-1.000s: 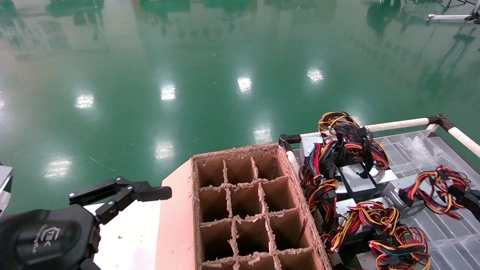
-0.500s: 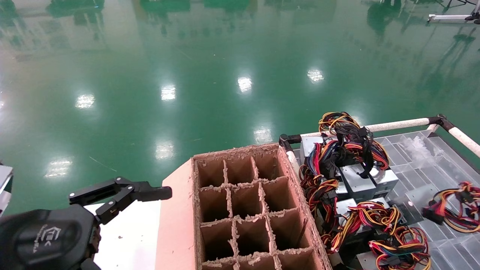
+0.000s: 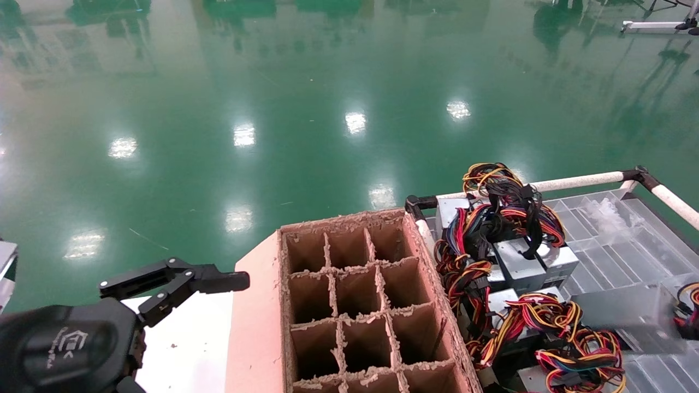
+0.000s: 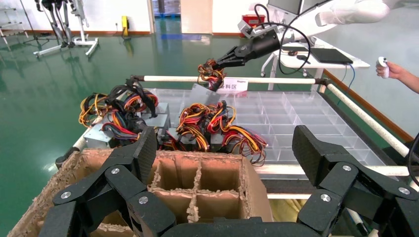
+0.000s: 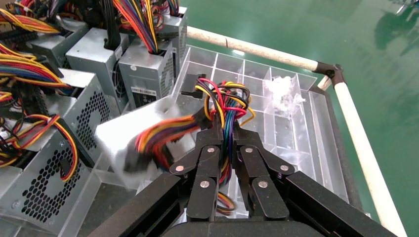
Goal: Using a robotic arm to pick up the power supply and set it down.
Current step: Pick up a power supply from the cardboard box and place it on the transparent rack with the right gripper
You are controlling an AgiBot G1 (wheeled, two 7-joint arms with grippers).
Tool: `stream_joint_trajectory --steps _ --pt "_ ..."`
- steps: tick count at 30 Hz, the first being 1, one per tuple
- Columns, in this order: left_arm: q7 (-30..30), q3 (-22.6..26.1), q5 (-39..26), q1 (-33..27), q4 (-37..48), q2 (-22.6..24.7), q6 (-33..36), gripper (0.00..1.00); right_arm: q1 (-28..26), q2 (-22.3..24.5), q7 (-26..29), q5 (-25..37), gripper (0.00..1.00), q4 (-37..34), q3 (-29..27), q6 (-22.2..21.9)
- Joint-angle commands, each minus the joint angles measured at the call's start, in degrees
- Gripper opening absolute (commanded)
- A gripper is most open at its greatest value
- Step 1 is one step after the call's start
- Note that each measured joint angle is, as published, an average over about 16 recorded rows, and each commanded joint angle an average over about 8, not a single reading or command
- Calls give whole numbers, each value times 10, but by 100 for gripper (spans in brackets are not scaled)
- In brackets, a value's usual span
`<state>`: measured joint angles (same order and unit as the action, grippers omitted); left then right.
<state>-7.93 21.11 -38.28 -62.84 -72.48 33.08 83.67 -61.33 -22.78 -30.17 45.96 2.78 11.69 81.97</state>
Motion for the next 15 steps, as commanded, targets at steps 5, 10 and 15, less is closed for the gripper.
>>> stream_joint_trajectory --steps 5,10,15 --pt "0 0 0 0 0 0 0 100 -12 -5 0 11 0 12 7 -1" --pt "0 0 0 0 0 0 0 100 -39 -11 5 26 0 41 18 18" --pt "0 0 0 0 0 0 0 100 -78 -13 11 56 0 71 37 25"
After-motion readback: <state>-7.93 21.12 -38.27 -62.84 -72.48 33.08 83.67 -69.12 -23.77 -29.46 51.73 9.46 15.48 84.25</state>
